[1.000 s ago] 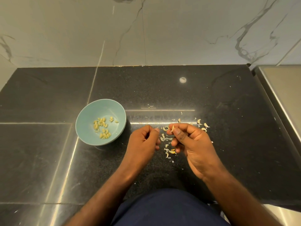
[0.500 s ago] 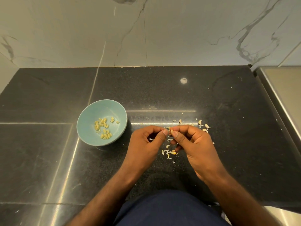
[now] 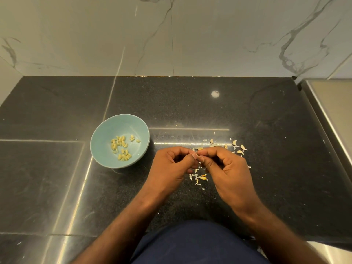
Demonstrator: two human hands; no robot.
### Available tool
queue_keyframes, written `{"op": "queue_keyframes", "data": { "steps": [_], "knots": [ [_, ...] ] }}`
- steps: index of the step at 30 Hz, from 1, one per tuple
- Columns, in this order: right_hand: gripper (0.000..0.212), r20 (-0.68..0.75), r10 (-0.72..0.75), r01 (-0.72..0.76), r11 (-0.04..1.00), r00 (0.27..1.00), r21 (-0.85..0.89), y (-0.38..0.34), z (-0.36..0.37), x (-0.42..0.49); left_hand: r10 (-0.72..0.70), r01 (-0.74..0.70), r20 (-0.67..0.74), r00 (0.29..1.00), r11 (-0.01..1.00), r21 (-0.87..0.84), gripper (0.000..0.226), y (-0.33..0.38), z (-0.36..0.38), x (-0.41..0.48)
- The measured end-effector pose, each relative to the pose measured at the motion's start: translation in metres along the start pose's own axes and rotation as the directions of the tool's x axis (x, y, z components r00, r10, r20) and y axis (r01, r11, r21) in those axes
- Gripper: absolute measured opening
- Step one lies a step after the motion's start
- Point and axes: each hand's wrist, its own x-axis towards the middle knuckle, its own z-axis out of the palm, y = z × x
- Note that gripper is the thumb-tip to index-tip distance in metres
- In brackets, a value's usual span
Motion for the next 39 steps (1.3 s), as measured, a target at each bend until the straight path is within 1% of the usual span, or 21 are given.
{"op": "queue_keyframes", "data": {
  "steps": [7,15,22,26,29,32,36,39],
  "knots": [
    [0.015,-0.005,0.007,-0.007,1.000,1.000,0.028,0.0014,0.0001,0.0012,-0.001,0.001,-0.012,1.000,1.000,-0.018,0.011,0.0014,0.0004,0.0005],
    [0.017,0.001,0.019,-0.019,0.999,1.000,0.030,0.0026,0.0003,0.0003,-0.003,0.004,0.022,1.000,0.999,-0.035,0.009,0.0009,-0.0020,-0.0014],
    [0.012,0.015,0.017,-0.018,1.000,1.000,0.024,0.0023,0.0017,0.0009,0.012,-0.011,0.015,1.000,1.000,-0.012,0.006,0.0006,-0.0040,-0.0018],
    [0.013,0.034,0.007,-0.008,0.999,0.999,0.039,0.0004,0.0039,0.0007,0.010,-0.010,-0.003,1.000,1.000,0.005,0.006,-0.0012,-0.0049,-0.0006],
    [0.014,0.035,0.016,-0.018,0.999,0.999,0.050,0.0006,0.0050,0.0016,-0.008,0.008,-0.024,1.000,1.000,-0.012,0.008,-0.0032,-0.0041,-0.0006],
    [0.017,0.036,0.014,-0.015,0.999,0.999,0.033,0.0010,0.0032,0.0028,-0.028,0.027,-0.022,0.999,0.999,-0.041,0.011,-0.0029,-0.0028,0.0006],
    [0.024,0.078,0.016,-0.017,1.000,0.997,0.010,-0.0011,0.0008,0.0026,-0.030,0.028,-0.039,0.999,0.998,-0.059,0.011,-0.0038,-0.0032,0.0014],
    [0.023,0.052,0.018,-0.018,1.000,0.998,-0.002,0.0022,0.0019,0.0026,-0.051,0.048,-0.029,0.998,0.995,-0.092,0.011,-0.0042,-0.0039,0.0010]
  ]
}}
